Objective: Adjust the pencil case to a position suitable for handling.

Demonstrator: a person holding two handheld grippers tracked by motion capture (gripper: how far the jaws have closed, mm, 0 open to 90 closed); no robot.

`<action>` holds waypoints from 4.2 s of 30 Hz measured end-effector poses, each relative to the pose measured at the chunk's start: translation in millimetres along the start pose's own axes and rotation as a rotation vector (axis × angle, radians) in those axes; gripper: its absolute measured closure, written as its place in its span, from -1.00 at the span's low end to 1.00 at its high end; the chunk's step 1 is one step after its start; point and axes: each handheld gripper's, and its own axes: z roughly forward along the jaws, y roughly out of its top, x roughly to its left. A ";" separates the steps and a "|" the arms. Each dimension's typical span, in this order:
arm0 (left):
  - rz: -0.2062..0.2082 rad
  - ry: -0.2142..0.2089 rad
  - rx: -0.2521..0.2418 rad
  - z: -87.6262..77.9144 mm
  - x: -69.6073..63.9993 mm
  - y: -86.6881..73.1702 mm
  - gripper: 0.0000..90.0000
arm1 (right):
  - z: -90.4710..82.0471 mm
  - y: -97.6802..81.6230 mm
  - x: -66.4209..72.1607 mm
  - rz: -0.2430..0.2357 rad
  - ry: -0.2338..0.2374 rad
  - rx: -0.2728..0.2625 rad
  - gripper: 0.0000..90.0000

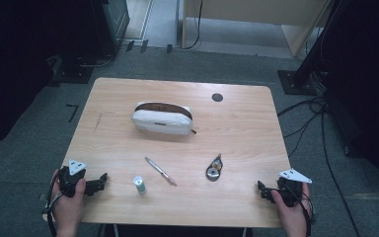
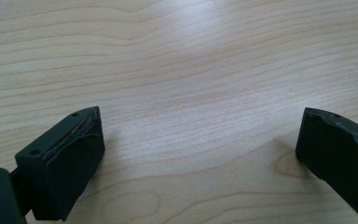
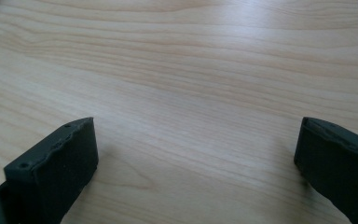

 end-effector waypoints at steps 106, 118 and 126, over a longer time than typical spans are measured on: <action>0.012 -0.008 0.003 6.2 -4.0 6.8 -0.97 | 83.3 201.0 181.8 -0.288 0.495 -0.139 0.38; 0.012 -0.008 0.003 6.3 -4.0 6.7 -0.97 | 114.5 207.1 187.9 -0.240 0.435 -0.110 0.47; 0.012 -0.008 0.003 6.3 -4.0 6.8 -0.97 | 111.3 203.5 190.8 -0.255 0.424 -0.109 0.68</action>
